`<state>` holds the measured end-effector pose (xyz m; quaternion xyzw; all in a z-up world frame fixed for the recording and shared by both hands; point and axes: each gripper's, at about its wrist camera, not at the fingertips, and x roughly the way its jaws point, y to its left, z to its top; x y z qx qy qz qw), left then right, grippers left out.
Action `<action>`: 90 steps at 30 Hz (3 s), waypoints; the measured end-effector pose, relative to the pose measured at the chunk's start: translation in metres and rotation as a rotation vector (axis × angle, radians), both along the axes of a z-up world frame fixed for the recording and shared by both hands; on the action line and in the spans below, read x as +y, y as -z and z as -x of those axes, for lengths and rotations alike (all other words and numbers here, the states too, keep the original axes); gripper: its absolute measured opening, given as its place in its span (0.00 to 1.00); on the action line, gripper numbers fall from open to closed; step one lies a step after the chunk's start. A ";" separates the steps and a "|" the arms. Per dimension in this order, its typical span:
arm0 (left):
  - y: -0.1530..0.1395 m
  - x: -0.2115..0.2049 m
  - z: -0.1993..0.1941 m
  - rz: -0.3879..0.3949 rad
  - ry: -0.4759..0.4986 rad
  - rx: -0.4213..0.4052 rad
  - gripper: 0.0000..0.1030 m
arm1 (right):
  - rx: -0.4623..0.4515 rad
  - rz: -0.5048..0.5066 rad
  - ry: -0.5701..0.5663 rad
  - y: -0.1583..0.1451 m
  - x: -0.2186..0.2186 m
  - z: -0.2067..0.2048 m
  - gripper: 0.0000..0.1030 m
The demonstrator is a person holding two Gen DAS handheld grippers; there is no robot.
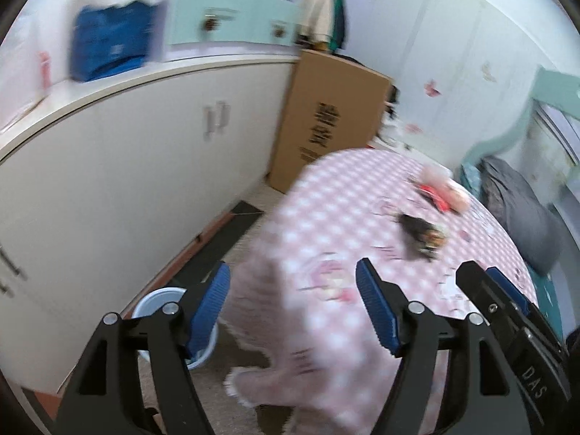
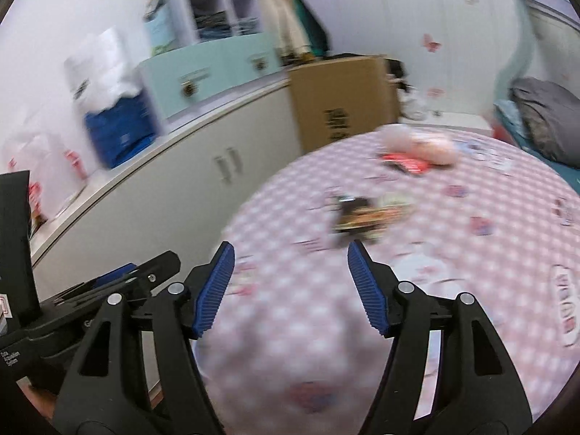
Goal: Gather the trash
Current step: 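Move both open tools back over the table, then grasp the dark snack wrapper with the left tool, then grasp the red-and-white candy stick with the right tool, then carry both items to the bin while the left tool releases the dark wrapper inside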
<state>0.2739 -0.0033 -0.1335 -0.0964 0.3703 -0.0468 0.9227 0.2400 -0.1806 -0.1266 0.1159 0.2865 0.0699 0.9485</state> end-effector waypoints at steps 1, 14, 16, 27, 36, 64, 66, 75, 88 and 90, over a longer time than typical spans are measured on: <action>0.002 -0.010 -0.002 -0.001 0.017 0.001 0.70 | 0.009 -0.002 0.026 0.002 -0.016 -0.002 0.63; 0.022 -0.111 -0.069 0.015 0.192 0.059 0.70 | 0.111 -0.064 0.183 0.024 -0.123 -0.038 0.68; 0.024 -0.120 -0.081 0.018 0.207 0.071 0.70 | 0.129 -0.080 0.183 0.028 -0.129 -0.044 0.68; 0.035 -0.129 -0.104 0.075 0.256 0.097 0.23 | 0.210 -0.127 0.152 0.046 -0.129 -0.076 0.68; 0.019 -0.085 -0.090 0.068 0.159 0.016 0.15 | 0.251 -0.117 0.076 0.048 -0.093 -0.098 0.68; 0.010 0.064 -0.015 -0.086 -0.091 0.053 0.15 | 0.152 0.033 -0.193 0.008 0.062 -0.053 0.10; 0.011 0.077 -0.008 -0.091 -0.111 0.058 0.16 | 0.132 0.029 -0.235 0.004 0.083 -0.044 0.10; 0.027 0.151 0.023 -0.089 -0.223 0.111 0.16 | 0.119 0.019 -0.395 0.014 0.179 -0.027 0.10; 0.065 0.202 0.018 -0.080 -0.304 0.197 0.16 | 0.159 0.022 -0.451 0.051 0.242 -0.036 0.10; 0.070 0.206 0.015 -0.077 -0.307 0.207 0.16 | 0.158 0.021 -0.445 0.054 0.246 -0.039 0.10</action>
